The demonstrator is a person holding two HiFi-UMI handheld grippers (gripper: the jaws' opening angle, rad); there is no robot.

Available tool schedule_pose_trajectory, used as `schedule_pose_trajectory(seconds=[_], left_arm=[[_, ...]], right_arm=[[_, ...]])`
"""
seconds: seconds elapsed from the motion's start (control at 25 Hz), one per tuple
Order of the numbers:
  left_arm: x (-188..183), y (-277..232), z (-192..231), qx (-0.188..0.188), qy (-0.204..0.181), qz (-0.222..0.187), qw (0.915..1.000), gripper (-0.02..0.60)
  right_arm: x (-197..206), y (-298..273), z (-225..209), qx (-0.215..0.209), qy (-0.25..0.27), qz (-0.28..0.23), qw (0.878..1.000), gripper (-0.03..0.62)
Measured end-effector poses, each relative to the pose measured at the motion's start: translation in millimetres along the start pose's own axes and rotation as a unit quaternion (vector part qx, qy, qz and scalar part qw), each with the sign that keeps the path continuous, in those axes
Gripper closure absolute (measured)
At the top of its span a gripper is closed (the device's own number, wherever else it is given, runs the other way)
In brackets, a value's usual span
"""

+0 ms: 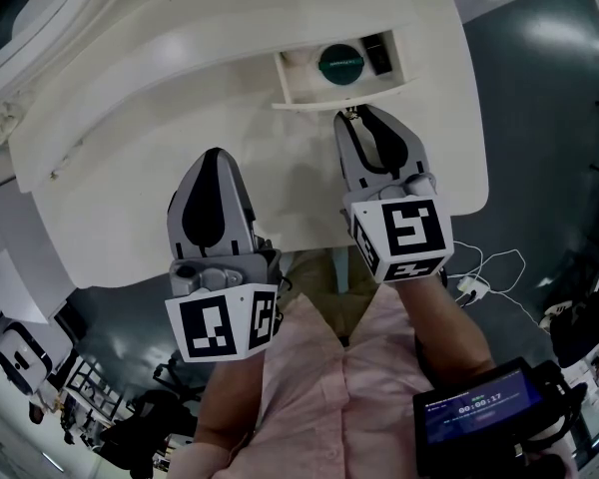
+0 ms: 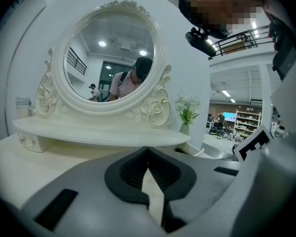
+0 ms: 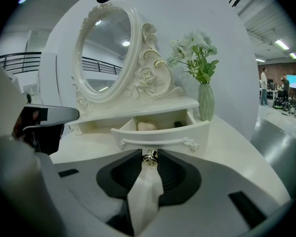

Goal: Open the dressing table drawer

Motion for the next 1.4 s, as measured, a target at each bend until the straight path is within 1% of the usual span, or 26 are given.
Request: schedule_pose_trajectory(seconds=[0.88, 1.4], left_arm=[[0.1, -0.2, 1.0, 0.001, 0.0, -0.001, 1.0, 0.56], [0.9, 2.9, -3.4, 0.0, -0.003, -0.002, 1.0, 0.56]], right_arm=[[0.4, 0.4, -0.9, 0.002, 0.0, 0.0, 1.0, 0.487], [-0.1, 2.1, -2.5, -0.002, -0.002, -0.008, 1.0, 0.487]])
Point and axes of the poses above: the fingertips, and each gripper's own axes: y backward along the fingers, z to its left, x out of its underside, the point moved 2 cm from there along y, backward along the fingers, and after that the axes turned 3 degrees about -z, right-handed, at the moved point
